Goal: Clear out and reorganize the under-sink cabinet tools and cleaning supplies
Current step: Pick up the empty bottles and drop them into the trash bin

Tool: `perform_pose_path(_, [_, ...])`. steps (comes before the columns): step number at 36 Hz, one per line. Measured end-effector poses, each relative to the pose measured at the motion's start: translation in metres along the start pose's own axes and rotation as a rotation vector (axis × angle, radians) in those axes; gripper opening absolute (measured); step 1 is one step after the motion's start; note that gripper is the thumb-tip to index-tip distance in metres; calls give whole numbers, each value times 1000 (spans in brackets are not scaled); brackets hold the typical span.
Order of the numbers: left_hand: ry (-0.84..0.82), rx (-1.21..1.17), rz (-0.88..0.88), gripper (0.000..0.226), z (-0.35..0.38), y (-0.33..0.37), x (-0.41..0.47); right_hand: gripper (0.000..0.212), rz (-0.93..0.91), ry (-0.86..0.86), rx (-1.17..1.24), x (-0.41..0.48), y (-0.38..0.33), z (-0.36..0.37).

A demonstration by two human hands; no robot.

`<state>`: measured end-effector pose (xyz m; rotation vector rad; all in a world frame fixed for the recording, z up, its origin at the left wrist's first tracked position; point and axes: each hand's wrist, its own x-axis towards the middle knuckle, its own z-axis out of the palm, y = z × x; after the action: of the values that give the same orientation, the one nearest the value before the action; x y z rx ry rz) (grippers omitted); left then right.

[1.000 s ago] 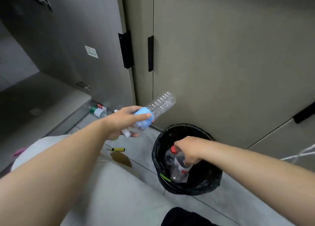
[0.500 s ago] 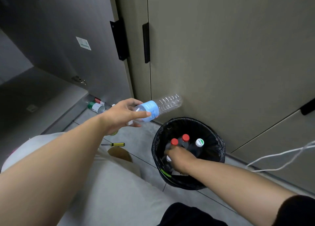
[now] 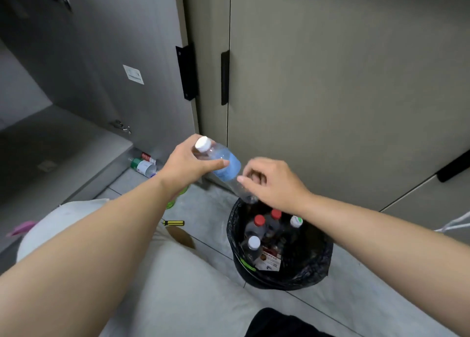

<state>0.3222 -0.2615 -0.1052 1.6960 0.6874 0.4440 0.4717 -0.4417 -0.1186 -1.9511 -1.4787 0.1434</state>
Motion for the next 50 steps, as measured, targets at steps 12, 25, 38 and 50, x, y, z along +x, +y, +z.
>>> perform_pose_path(12, [-191,34,85,46,13,13,-9,31,73,-50,-68,57,-50,-20])
perform_pose_path(25, [-213,359,92,46,30,-2,3,19,210,-454,-349,5,-15,-54])
perform_pose_path(38, [-191,397,56,34,24,-14,6,27,251,-842,-600,-91,53,18])
perform_pose_path(50, [-227,434,3,28,23,-6,-3,26,330,-923,-764,-107,71,29])
